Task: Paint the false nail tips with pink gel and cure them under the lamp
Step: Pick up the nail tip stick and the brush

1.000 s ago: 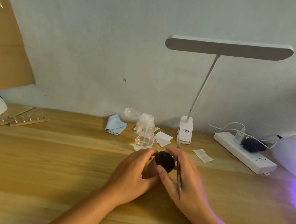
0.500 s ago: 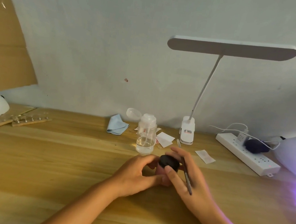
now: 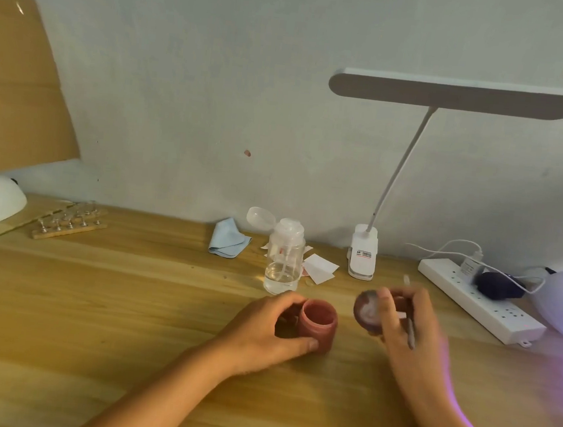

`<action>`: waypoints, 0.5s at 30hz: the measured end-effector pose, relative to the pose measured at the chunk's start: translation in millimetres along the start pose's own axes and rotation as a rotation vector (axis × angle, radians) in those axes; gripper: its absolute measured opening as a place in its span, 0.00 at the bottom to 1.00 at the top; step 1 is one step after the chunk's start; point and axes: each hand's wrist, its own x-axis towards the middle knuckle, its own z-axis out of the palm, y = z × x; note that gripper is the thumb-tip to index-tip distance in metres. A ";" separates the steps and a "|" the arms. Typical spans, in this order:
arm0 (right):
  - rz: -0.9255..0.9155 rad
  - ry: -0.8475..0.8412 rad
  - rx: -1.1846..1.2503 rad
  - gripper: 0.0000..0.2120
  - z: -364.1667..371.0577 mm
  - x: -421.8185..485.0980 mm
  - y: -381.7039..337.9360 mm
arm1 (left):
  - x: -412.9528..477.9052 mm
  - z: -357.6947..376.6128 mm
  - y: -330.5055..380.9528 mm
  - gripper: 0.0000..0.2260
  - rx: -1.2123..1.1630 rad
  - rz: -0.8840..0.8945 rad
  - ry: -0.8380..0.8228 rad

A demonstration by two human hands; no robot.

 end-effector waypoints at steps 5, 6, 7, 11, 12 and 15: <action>0.132 -0.038 -0.251 0.11 0.8 5.9 14.4 | -1.9 16.2 1.0 0.32 0.234 0.033 0.138; 0.149 -0.056 -0.286 0.12 2.1 5.9 15.2 | -3.1 18.8 1.5 0.33 0.276 0.023 0.167; 0.167 -0.073 -0.325 0.14 3.0 5.5 16.4 | -4.7 21.3 2.6 0.33 0.333 0.023 0.201; 0.152 -0.066 -0.457 0.23 1.2 3.5 20.6 | -10.5 26.9 7.3 0.28 0.517 0.083 0.346; 0.151 -0.055 -0.437 0.25 0.0 3.2 20.7 | -10.4 27.9 7.0 0.26 0.527 0.086 0.363; 0.158 0.025 -0.196 0.23 -0.6 1.0 12.8 | -11.9 27.4 8.2 0.21 0.548 0.067 0.378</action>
